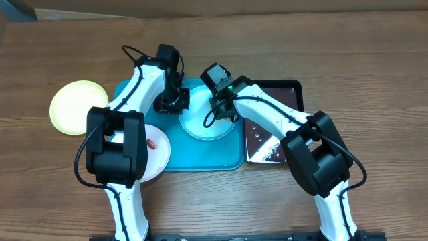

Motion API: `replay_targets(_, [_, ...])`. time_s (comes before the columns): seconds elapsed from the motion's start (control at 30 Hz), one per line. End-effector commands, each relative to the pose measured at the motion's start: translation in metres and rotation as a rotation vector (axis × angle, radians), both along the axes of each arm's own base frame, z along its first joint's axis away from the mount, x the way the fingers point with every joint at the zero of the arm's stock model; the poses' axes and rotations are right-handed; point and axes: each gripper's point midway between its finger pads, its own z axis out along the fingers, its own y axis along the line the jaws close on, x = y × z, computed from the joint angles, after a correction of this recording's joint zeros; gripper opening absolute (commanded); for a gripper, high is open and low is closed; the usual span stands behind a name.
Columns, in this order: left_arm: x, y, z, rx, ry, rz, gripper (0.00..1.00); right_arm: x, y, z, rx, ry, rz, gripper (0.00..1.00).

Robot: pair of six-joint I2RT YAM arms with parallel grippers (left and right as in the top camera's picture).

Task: Clean dirty plates on tray and stack at the side
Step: 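Scrub the light blue plate's stain with the sponge in the right gripper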

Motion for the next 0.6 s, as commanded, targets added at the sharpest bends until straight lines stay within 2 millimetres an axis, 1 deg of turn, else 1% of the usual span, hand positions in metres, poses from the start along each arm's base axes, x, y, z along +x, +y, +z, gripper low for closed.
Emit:
replay_targets(0.0, [-0.001,0.003,0.003,0.021,-0.008,0.001,0.04,-0.028,0.021,-0.031,0.114,0.172,0.041,0.04])
replay_targets(0.1, [-0.001,0.003,0.003,0.021,-0.008,0.001,0.04,-0.048,0.046,-0.026,0.261,0.284,0.089,0.04])
replay_targets(0.2, [-0.001,0.003,0.003,0.021,-0.008,0.001,0.04,-0.060,0.063,-0.019,0.366,0.350,0.131,0.04])
replay_targets(0.27, [-0.001,0.003,0.003,0.021,-0.008,0.001,0.04,-0.068,0.079,-0.007,0.463,0.389,0.187,0.04])
replay_targets(0.3, [-0.001,0.003,0.003,0.021,-0.008,0.001,0.04,-0.068,0.083,-0.001,0.501,0.401,0.203,0.04])
replay_targets(0.4, [-0.001,0.003,0.003,0.021,-0.008,0.001,0.04,-0.058,0.090,0.027,0.598,0.391,0.235,0.04])
replay_targets(0.43, [-0.001,0.003,0.003,0.021,-0.008,0.001,0.05,-0.050,0.089,0.041,0.626,0.372,0.234,0.04])
replay_targets(0.5, [-0.001,0.003,0.003,0.021,-0.008,0.001,0.04,-0.036,0.082,0.064,0.655,0.331,0.223,0.04])
replay_targets(0.57, [-0.001,0.003,0.003,0.021,-0.008,0.001,0.04,-0.023,0.068,0.092,0.672,0.292,0.200,0.04])
